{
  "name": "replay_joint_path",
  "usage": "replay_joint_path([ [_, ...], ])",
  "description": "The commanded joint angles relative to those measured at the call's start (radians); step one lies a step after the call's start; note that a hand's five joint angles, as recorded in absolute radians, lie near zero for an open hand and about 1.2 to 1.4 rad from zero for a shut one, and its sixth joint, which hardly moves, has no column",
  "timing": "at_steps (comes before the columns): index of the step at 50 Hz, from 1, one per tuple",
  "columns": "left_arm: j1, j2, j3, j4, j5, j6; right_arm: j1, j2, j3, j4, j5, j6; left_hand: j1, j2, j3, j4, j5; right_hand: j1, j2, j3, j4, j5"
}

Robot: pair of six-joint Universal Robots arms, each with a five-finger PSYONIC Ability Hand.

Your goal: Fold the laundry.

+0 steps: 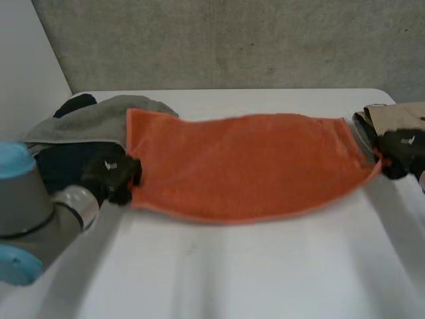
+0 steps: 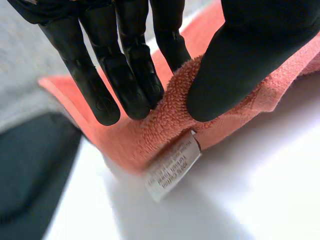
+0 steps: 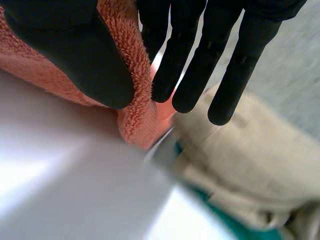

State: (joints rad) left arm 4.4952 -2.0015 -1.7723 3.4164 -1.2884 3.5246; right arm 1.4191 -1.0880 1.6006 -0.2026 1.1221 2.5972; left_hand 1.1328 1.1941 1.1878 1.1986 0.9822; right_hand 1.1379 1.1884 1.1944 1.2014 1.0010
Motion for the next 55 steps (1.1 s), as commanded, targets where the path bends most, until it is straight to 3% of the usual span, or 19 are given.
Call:
replay_joint_path([
  [1,0.027,-0.025,-0.016,-0.02,-0.034,0.079,-0.025,0.01,0.021,0.008,0.001,-0.016,-0.222,-0.284,-0.277,-0.288,-0.246,0.258,0.208,0.202,0.195,0.221],
  [3,0.025,0.006,-0.025,-0.026,-0.032,0.067,-0.026,0.004,0.021,0.008,0.004,-0.008,-0.512,-0.574,-0.567,-0.578,-0.536,0.258,0.208,0.202,0.195,0.221],
  [7,0.012,0.065,-0.061,-0.026,-0.042,0.025,-0.028,-0.009,0.03,0.008,0.002,0.0,-0.763,-0.825,-0.818,-0.829,-0.787,0.258,0.208,0.202,0.195,0.221],
  [18,-0.07,0.121,-0.165,-0.028,-0.086,-0.016,-0.028,-0.009,0.044,-0.003,0.004,0.006,-0.764,-0.825,-0.819,-0.83,-0.788,0.258,0.208,0.202,0.195,0.221],
  [26,-0.131,0.057,-0.142,-0.003,-0.16,-0.01,-0.026,-0.003,0.044,-0.003,0.008,0.003,-0.755,-0.816,-0.81,-0.821,-0.779,0.258,0.208,0.202,0.195,0.221],
  [33,-0.114,-0.025,-0.056,0.014,-0.213,-0.004,-0.037,-0.009,0.05,0.0,0.007,0.003,-0.459,-0.52,-0.514,-0.525,-0.483,0.258,0.208,0.202,0.195,0.221],
  [41,-0.09,0.013,-0.042,0.03,-0.141,-0.094,-0.045,-0.012,0.065,0.011,0.008,-0.04,0.136,0.075,0.081,0.07,0.112,0.258,0.208,0.202,0.195,0.221],
  [45,-0.082,0.075,-0.05,0.015,-0.118,-0.176,-0.048,-0.023,0.067,0.055,0.007,-0.077,0.263,0.202,0.209,0.198,0.24,0.258,0.208,0.202,0.195,0.221],
  [49,-0.059,0.17,-0.059,-0.113,-0.131,-0.205,-0.071,-0.078,0.059,0.182,-0.01,-0.161,0.263,0.202,0.209,0.198,0.24,0.258,0.208,0.202,0.195,0.221],
  [55,-0.016,0.345,-0.033,-0.454,-0.12,-0.038,-0.134,-0.237,0.035,0.529,-0.019,-0.406,0.263,0.202,0.209,0.198,0.24,0.258,0.208,0.202,0.195,0.221],
])
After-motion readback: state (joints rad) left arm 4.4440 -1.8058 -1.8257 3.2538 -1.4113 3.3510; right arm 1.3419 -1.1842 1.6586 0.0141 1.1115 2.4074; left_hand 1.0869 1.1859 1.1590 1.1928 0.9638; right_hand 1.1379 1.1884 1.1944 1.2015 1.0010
